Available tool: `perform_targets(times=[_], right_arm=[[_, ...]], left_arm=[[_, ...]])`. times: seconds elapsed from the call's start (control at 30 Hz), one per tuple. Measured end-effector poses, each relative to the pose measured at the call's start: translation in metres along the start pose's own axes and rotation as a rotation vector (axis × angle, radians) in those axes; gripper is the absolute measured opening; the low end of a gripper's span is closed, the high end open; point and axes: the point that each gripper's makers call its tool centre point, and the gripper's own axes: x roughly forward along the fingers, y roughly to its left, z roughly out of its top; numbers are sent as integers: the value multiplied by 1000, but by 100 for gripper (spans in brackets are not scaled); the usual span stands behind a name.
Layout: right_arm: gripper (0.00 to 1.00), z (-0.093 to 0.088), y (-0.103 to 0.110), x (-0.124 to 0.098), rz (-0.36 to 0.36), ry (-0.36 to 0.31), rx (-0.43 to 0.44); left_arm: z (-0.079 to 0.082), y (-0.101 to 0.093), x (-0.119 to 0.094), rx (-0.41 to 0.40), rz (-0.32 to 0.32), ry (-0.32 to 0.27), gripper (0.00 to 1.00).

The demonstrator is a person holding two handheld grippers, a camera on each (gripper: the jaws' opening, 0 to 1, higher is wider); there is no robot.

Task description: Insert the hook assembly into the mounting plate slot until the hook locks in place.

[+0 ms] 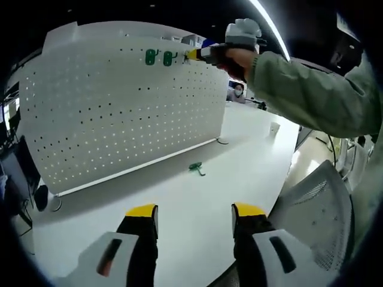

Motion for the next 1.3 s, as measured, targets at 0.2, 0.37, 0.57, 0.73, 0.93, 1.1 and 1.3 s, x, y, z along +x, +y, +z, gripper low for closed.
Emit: perform_targets(times=[0.2, 0.37, 0.57, 0.73, 0.93, 1.1, 1.3], right_arm=[[2, -2, 0, 4, -3, 10, -6], [2, -2, -1, 8, -8, 13, -8], [2, -4, -2, 11, -13, 19, -12], [2, -5, -2, 13, -15, 23, -22], [2, -5, -2, 12, -17, 22, -23], [2, -5, -2, 13, -15, 32, 1], [2, -4, -2, 14, -5, 56, -10]], left_arm=[[1, 0, 0, 1, 0, 0, 51], [2, 0, 0, 7, -5, -1, 51], [3, 2, 0, 5, -2, -2, 51], [3, 3, 0, 4, -2, -2, 51], [3, 2, 2, 5, -6, -3, 51], [3, 2, 1, 3, -6, -4, 51], [2, 2, 0, 0, -3, -6, 50]])
